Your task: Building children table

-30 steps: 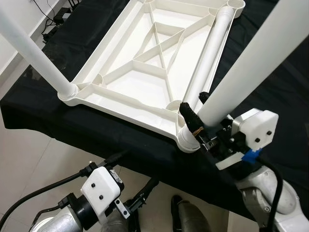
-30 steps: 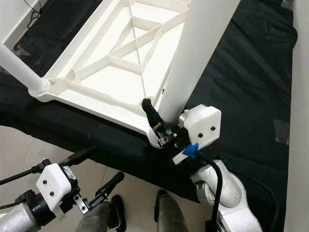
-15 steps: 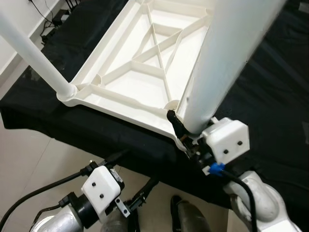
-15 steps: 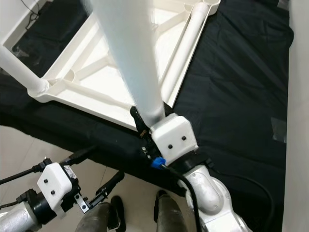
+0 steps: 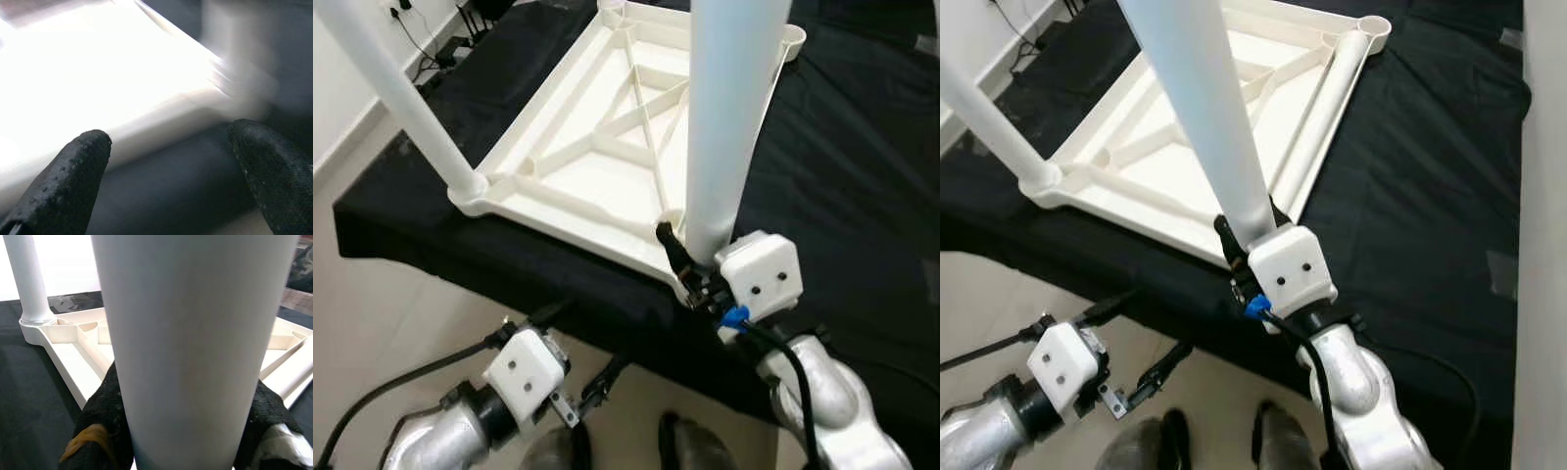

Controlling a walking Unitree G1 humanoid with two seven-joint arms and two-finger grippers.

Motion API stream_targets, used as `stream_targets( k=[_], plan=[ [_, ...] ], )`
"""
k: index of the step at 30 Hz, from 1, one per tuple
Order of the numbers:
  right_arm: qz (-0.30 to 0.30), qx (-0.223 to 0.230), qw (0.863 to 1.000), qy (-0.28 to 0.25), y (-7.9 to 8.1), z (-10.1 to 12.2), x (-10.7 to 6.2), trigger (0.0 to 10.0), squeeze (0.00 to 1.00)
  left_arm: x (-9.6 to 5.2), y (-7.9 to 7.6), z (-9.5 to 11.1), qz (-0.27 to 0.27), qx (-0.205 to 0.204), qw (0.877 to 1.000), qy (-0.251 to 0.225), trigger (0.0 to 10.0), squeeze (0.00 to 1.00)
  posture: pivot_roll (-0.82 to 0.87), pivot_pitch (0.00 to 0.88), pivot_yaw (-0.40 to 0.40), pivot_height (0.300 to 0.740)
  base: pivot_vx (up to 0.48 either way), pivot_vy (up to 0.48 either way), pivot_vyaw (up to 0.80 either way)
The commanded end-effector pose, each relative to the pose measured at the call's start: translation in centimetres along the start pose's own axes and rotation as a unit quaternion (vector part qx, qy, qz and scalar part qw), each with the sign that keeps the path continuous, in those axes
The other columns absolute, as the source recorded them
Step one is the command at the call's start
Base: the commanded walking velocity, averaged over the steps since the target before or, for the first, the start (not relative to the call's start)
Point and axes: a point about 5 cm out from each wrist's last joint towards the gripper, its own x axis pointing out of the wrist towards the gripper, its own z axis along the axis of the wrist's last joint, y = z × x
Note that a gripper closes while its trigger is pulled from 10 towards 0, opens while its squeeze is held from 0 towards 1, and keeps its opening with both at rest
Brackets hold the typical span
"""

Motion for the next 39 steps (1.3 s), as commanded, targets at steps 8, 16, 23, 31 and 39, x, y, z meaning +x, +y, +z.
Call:
stream_targets(
  k=[8,16,23,31,39],
  plan=[
    [0.025,0.050,0.987,0.149,1.4,-5.8,-0.1,10.0,0.00,6.6,5.0,6.8,0.030,0.034,0.987,-0.156,10.0,0.00,-0.04,0.195,0.019,0.740,0.000,0.000,0.00],
    [0.027,0.054,0.986,0.153,1.7,-6.3,0.1,10.0,0.00,10.0,3.9,12.0,-0.100,-0.018,0.959,-0.265,10.0,0.00,-0.05,0.162,0.018,0.740,0.000,0.000,0.00],
    [0.029,0.062,0.985,0.157,2.0,-6.8,0.3,10.0,0.00,10.2,3.3,14.0,-0.176,-0.077,0.935,-0.298,10.0,0.00,-0.06,0.145,0.018,0.740,0.000,0.000,0.00],
    [0.036,0.069,0.983,0.167,2.2,-7.6,0.5,10.0,0.00,9.8,6.2,13.2,-0.121,-0.114,0.940,-0.298,10.0,0.00,-0.06,0.116,0.011,0.740,0.000,0.000,0.00],
    [0.048,0.083,0.979,0.181,2.4,-8.7,0.8,10.0,0.00,9.0,8.5,9.4,-0.075,-0.128,0.961,-0.232,10.0,0.00,-0.07,0.069,0.007,0.740,0.000,0.000,0.00]
  ],
)
